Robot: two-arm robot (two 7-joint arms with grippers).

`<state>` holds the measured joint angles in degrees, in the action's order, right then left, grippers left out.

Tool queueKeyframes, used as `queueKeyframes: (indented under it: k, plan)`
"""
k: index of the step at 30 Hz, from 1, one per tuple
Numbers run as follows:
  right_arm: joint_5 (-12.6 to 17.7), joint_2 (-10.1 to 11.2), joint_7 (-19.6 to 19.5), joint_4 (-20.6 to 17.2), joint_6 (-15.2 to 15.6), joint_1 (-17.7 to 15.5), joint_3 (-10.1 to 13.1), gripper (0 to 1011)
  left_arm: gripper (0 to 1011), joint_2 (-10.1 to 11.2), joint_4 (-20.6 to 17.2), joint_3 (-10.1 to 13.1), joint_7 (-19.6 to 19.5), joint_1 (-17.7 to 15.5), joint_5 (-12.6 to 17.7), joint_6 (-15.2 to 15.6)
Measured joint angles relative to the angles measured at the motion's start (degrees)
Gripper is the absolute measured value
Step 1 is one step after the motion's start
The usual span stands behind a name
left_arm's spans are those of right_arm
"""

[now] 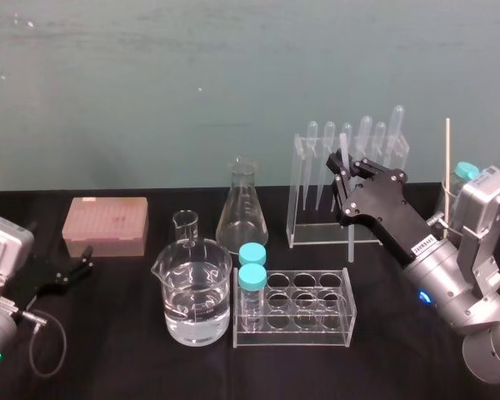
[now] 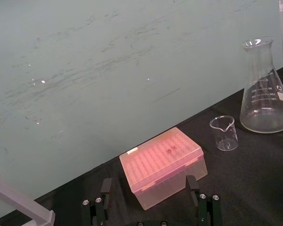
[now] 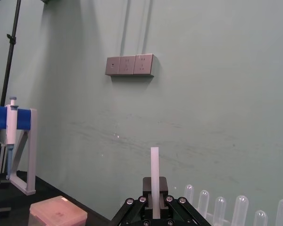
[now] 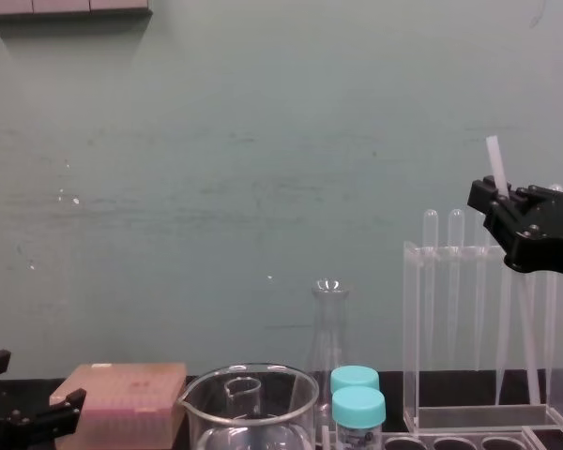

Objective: Pick up the stirring rod with one hand, then place it down.

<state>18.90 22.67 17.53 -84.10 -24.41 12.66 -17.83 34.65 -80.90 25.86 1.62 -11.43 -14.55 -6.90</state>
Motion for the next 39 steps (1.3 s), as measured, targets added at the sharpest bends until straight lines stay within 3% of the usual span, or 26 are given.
queueKeyframes:
  k: [39]
  plan:
    - [0.2,0.0,0.2,-0.1,-0.3,0.2,-0.1,69,1000,0.0,0.0,0.0,0.0,0.0,0.0,0.0]
